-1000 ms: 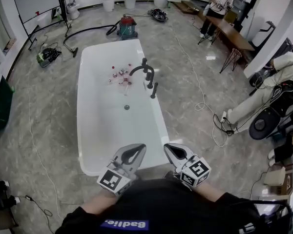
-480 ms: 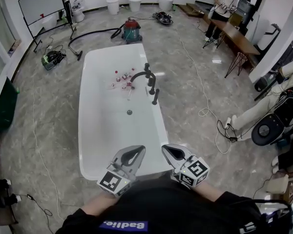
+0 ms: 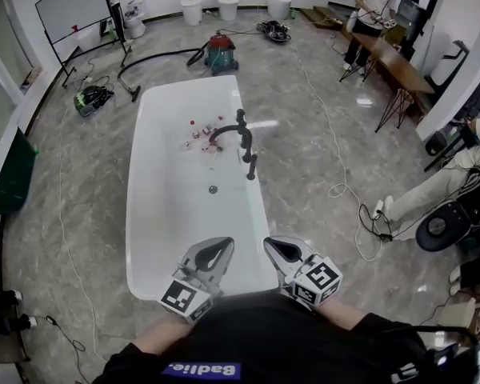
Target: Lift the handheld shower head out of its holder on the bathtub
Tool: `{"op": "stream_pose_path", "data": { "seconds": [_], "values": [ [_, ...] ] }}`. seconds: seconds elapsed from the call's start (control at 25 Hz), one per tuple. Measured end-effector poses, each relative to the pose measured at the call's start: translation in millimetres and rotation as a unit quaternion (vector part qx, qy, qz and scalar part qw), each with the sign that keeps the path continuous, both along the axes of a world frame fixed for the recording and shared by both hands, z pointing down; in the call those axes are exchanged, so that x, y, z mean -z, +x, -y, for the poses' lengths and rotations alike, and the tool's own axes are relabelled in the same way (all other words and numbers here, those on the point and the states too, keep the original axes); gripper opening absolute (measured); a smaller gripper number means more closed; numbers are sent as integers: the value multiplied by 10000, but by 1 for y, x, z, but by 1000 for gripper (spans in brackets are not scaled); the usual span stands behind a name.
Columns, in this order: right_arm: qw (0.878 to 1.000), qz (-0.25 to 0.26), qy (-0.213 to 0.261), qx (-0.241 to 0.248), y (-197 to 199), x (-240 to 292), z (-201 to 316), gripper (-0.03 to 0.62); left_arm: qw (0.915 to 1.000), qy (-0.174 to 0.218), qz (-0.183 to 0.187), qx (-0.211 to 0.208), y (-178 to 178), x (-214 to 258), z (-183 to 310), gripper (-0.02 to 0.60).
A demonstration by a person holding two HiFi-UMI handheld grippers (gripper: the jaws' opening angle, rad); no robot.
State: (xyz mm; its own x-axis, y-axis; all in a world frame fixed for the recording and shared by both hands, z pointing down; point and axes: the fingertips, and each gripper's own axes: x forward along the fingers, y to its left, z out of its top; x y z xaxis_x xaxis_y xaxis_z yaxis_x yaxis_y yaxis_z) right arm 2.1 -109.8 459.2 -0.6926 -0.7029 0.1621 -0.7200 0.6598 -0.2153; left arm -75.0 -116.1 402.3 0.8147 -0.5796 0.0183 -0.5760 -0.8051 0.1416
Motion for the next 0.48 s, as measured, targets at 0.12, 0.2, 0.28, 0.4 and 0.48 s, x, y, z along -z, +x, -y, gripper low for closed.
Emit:
{"op": "stream_pose_path", "data": {
  "seconds": [0.12,0.2,0.28,0.4,0.48],
  "values": [
    [10000,30,-24,-5,15,0,10,2,10000,43,58,39,15,2,12,6],
    [10000,35,-31,13,23,0,14,2,9999,62,79,62,23,4,18,6],
    [10000,47,-48,27,29,-1,18,2,9999,42,94,85,30,4,24,6],
    [10000,69,-67,20,37,-2,25,2,9999,10,108,95,37,3,32,6],
    [10000,76,-58,11,42,-2,29,2,9999,28,119,92,41,3,36,6]
  ]
}}
